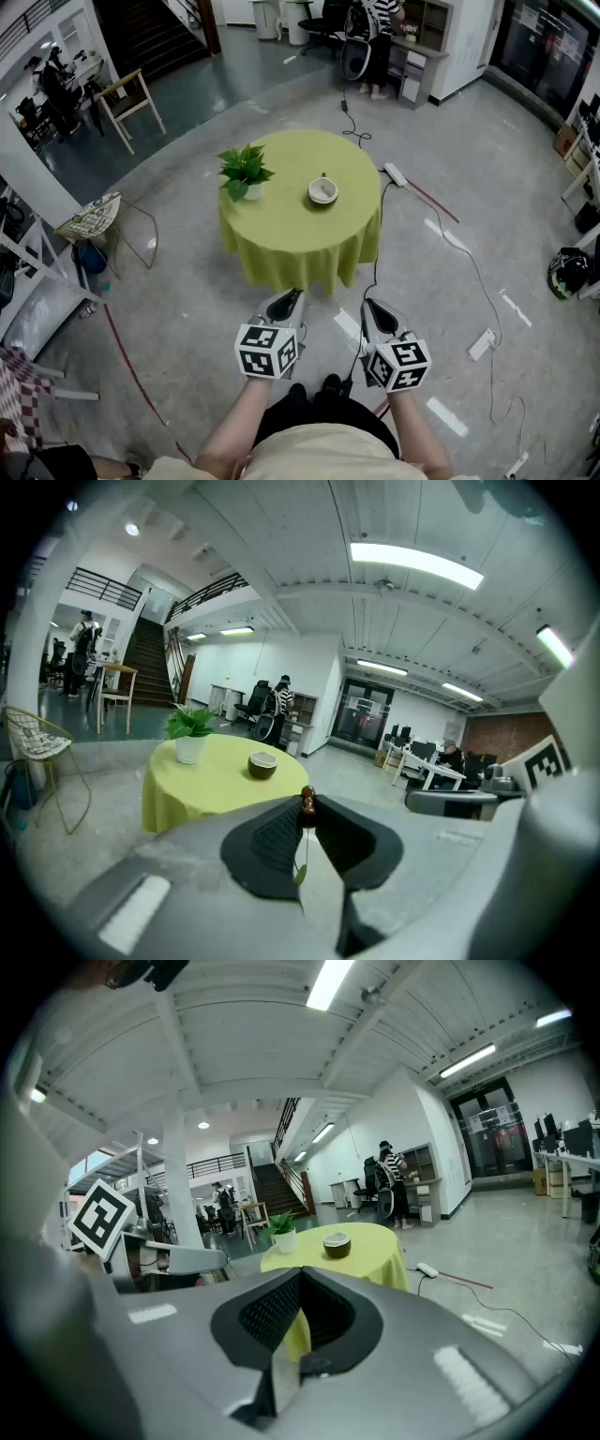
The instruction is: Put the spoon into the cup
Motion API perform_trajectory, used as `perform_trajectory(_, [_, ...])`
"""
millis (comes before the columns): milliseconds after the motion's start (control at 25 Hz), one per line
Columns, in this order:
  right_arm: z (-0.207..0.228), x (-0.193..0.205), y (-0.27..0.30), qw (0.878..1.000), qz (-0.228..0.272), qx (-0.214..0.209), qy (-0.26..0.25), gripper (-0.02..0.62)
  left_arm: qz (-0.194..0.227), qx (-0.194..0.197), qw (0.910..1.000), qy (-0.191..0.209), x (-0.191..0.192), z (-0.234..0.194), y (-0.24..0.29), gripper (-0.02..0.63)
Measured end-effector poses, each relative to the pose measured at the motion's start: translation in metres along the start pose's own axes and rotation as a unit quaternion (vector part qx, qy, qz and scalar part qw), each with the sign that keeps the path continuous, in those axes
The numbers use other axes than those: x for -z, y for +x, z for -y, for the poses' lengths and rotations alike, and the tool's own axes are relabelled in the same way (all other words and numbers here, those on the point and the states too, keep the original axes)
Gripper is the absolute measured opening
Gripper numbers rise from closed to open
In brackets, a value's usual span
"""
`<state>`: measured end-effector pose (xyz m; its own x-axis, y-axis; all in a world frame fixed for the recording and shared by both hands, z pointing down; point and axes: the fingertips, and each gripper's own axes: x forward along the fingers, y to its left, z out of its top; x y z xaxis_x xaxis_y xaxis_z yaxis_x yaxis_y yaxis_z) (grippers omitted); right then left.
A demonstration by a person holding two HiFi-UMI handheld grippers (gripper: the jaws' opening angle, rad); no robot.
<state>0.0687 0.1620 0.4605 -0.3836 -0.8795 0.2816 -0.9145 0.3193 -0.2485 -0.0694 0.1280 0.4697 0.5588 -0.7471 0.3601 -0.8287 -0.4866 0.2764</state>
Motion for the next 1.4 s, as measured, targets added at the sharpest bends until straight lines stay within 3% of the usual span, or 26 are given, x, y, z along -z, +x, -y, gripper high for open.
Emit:
perform_trajectory(560, [0.015,-0.012,0.007,0.999,0.01,-0.025,-0.026,0.0,0.006,-0.021,0.9998,-0.002,-0.003,0.009,0.016,0.043])
perform_trajectory(960, [0.027,-0.016,0.013,0.999,0.015,-0.031,-0.011,0.0,0.014,-0.036,0.9992,0.001,-0.014,0.005,0.026,0.043])
perform_trajectory(1400, [0.062,-0.031,0.047,1.0,0.02,0.0,-0.002,0.0,0.01,-0.025,0.9996,0.003,-0.036,-0.012,0.077,0.043])
